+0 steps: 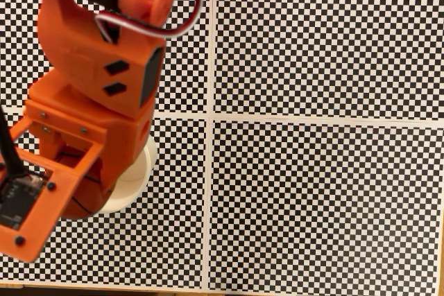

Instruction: Grasp basketball and place into cup.

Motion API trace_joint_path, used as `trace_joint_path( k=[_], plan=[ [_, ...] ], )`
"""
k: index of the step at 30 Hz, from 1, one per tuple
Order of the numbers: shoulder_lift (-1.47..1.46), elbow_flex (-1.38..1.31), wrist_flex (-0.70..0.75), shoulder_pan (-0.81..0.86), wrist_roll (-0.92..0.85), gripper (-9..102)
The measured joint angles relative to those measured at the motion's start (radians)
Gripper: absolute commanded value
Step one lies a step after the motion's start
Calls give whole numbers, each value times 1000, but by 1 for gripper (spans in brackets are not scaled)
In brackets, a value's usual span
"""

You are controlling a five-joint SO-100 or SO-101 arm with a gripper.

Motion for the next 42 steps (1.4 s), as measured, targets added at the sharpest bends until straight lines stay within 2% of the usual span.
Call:
trace_joint_path(
  k=[10, 27, 34, 39, 42],
  plan=[
    [-9, 0, 0, -5, -18, 32],
    [-15, 0, 0, -28, -31, 43],
    [-15, 0, 0, -40, -20, 28],
    [-15, 0, 0, -31, -6, 0],
    [-15, 0, 0, -20, -17, 0]
  ],
)
